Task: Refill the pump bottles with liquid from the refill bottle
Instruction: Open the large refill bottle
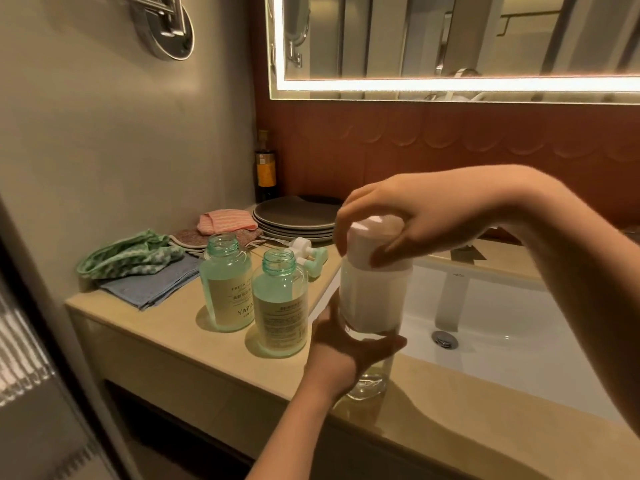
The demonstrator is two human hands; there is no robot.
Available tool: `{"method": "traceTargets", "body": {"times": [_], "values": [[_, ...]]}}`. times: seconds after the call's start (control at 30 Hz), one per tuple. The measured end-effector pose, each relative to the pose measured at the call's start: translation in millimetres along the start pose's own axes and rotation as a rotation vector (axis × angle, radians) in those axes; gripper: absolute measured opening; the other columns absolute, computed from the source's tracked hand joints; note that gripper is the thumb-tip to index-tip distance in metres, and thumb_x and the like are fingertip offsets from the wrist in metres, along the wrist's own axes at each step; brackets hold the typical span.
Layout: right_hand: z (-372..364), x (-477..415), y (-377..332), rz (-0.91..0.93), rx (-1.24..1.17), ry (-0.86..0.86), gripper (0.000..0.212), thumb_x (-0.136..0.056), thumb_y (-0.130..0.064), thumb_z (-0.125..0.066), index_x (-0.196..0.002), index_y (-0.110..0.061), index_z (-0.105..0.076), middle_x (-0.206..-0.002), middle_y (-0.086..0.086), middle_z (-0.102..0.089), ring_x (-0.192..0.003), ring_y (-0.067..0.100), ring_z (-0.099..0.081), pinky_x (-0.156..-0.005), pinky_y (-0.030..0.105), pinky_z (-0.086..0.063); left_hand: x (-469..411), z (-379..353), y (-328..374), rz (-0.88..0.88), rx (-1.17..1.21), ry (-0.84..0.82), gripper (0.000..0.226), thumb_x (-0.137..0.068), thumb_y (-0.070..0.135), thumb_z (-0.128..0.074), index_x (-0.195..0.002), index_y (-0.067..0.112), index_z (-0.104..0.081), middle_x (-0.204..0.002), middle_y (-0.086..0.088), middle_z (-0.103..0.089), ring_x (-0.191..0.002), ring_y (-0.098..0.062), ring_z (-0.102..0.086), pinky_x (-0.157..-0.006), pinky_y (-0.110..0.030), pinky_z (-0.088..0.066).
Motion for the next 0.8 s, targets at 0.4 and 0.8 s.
{"method": "traceTargets", "body": {"times": [0.4,0.8], "values": [[-2.8,-9.1,-14.6,-0.403,0.322,0.25,0.079,-0.074,-0.083,-0.011,-0.084,-0.019,-0.056,-0.073,0.0,-0.054,-0.066,0.013,-0.05,-0.05,0.024,-0.034,3.7,-1.3,-0.3,0.04,0.053,-0.029,0.09,-0.049,0.037,-0.089,-0.125,0.027,-0.042,-0.12,0.004,-0.055,-0.115,-0.018,-0.053,-0.093,-0.035,-0.051],[11.3,19.7,11.2,-0.005,-0.146,0.038,0.059,-0.076,-0.026,-0.073,-0.116,-0.058,-0.043,-0.116,-0.036,-0.048,-0.104,-0.01,-0.051,-0.076,0.018,-0.048,0.7,1.3,1.7,-0.02,0.026,-0.043,0.084,-0.055,0.025,-0.088,-0.126,0.027,-0.043,-0.12,0.002,-0.056,-0.113,-0.017,-0.054,-0.094,-0.038,-0.051]]}}
Point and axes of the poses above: each hand's wrist, its own x-axis away from the middle knuckle, its own z-axis out of the back of the hand, y = z × x, the point moved 3 cm from there along -x, towards the middle knuckle
